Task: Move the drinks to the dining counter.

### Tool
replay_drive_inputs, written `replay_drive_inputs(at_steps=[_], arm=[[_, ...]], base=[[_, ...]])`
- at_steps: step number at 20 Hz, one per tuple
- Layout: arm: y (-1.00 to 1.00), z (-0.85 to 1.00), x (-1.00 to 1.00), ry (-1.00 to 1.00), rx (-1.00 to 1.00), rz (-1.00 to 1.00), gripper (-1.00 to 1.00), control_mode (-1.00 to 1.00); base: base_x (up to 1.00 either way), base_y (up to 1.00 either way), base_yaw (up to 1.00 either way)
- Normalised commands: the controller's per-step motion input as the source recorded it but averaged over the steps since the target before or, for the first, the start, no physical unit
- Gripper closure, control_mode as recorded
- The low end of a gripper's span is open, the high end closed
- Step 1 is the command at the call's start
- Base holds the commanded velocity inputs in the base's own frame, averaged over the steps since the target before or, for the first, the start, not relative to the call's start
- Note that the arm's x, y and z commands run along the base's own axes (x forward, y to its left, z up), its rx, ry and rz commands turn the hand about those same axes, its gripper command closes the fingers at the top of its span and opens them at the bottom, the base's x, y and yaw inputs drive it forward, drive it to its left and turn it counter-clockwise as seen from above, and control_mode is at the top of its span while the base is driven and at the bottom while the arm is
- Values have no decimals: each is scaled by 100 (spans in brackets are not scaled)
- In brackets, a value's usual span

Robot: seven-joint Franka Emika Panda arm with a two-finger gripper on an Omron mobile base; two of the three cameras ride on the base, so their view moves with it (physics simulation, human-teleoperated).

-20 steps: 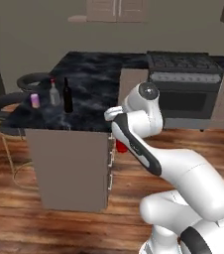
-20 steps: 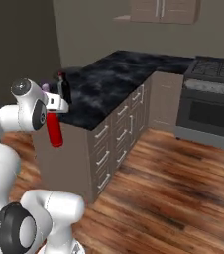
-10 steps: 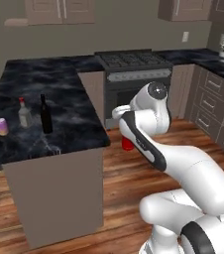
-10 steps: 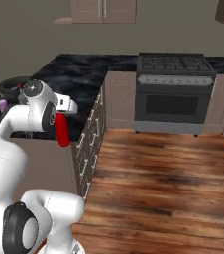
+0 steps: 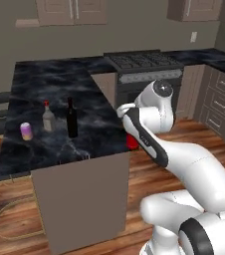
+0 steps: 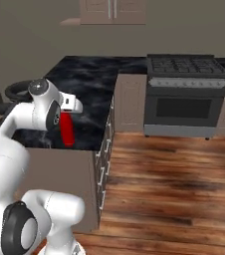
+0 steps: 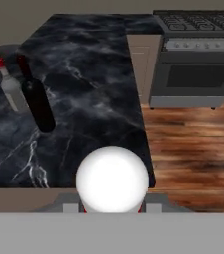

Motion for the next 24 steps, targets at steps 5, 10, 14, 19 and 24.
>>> replay_drive_inputs(at_steps=[5,10,14,19,24], arm=[[0,0,0,0,0,0,100,100],[0,0,0,0,0,0,100,100],[0,0,0,0,0,0,100,100],[0,0,0,0,0,0,100,100],[0,0,0,0,0,0,100,100]], base=[[78,24,0],[72,23,0],[42,19,-1],[39,17,0],[42,21,0]])
